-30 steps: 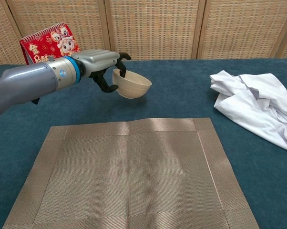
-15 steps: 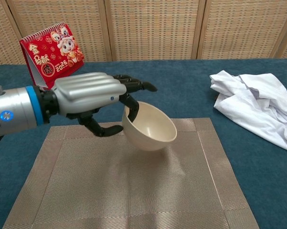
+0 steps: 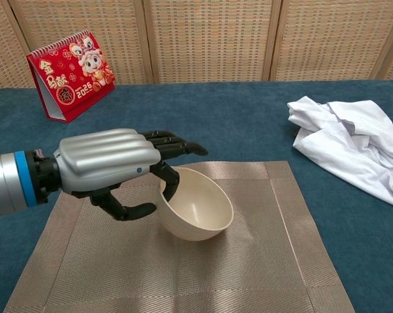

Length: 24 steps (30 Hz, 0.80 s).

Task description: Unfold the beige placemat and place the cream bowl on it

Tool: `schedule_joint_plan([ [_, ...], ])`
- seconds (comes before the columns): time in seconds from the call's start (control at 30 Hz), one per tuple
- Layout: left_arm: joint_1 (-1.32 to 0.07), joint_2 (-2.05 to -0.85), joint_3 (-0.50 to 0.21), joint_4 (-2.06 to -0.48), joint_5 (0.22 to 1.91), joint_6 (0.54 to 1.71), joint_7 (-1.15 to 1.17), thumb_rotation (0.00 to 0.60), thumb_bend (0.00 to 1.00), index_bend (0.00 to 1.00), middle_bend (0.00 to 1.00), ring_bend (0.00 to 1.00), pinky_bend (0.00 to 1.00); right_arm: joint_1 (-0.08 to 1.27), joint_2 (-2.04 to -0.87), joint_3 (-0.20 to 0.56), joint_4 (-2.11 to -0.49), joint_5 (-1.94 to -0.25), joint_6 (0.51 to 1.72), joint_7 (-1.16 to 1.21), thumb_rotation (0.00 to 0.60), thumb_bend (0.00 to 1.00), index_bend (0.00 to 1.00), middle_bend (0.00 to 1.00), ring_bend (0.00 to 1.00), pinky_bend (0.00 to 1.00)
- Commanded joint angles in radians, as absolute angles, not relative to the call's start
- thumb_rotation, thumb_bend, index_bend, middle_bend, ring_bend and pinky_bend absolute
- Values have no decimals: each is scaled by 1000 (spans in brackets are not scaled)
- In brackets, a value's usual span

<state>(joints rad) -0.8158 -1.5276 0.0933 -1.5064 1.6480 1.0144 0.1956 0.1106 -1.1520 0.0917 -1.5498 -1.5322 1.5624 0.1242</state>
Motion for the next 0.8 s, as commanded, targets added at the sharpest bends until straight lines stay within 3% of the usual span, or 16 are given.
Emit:
schedule_joint_plan([
  [0.03,-809,-1513,103,-1514,1638,997,191,600,478,684,0,0,0,110,-1151,93,-1549,-1532,1562,126,600,0,0,0,0,0],
  [0.13,-805,-1497,111,-1513,1633,980,188,600,385,546,0,0,0,109,-1150,94,-1550,-1533,1562,128,600,0,0,0,0,0],
  [0.23,-798,-1475,117,-1529,1635,977,181,584,103,145,0,0,0,108,-1150,95,-1550,-1535,1562,128,600,0,0,0,0,0],
  [0.27,-797,-1470,118,-1533,1638,979,176,570,35,48,0,0,0,108,-1150,95,-1551,-1536,1562,127,600,0,0,0,0,0],
  [0.3,-796,-1465,119,-1536,1642,980,173,561,11,14,0,0,0,108,-1150,94,-1551,-1537,1562,125,600,0,0,0,0,0],
  [0.57,-766,-1402,126,-1583,1672,1032,138,518,0,0,0,0,0,104,-1150,93,-1558,-1548,1570,120,600,0,0,0,0,0],
  [0.8,-663,-1281,97,-1666,1627,1192,166,533,0,0,0,0,0,99,-1146,91,-1566,-1562,1580,114,600,0,0,0,0,0],
])
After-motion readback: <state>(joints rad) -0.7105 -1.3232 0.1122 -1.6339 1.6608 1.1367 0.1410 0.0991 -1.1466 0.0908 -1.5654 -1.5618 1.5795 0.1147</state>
